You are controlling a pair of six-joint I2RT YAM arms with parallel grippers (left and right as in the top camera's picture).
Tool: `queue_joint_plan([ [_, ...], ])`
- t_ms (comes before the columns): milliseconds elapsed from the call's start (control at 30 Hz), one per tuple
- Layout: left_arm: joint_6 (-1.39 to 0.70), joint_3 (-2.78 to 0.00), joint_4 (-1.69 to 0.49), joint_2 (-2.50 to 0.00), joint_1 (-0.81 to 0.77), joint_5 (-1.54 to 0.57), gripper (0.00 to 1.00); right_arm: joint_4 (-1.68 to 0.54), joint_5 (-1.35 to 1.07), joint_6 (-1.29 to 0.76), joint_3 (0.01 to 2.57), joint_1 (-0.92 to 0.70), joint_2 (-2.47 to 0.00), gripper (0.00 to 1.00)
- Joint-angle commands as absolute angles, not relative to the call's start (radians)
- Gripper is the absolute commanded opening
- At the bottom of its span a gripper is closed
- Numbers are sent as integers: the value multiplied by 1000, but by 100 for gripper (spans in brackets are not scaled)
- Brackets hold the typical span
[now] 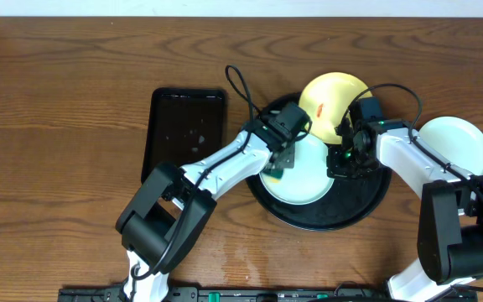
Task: Clean dirty plates on tray and stack at the side
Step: 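Scrub the second mint plate with the sponge held in the left gripper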
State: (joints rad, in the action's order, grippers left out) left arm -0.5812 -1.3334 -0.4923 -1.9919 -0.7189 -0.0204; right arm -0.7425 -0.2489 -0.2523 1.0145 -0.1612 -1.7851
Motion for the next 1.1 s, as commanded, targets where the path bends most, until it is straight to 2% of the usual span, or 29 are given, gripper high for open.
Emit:
queue_joint_plan([
  [0,-690,-1320,-412,-2035,-697,-202,9,-743,-184,-253,1018,-159,-1791,1],
  [67,-728,-1320,-369,-2048,-699,-304,8,-744,-184,-248,1018,-159,-1791,1],
  [333,-734,-1320,-339,-2123,-749,-493,8,-745,-184,-238,1018,-159,-1791,1],
  [767,-542,-1320,-391,-2127,-804,-649,8,-749,-184,-238,1018,-159,-1791,1],
  [933,-524,-1320,-456,-2106,-802,-634,8,-748,-184,-238,1018,-159,-1791,1],
  [1067,-587,-1320,-548,-2106,-783,-454,8,-749,-184,-238,1018,-159,-1791,1],
])
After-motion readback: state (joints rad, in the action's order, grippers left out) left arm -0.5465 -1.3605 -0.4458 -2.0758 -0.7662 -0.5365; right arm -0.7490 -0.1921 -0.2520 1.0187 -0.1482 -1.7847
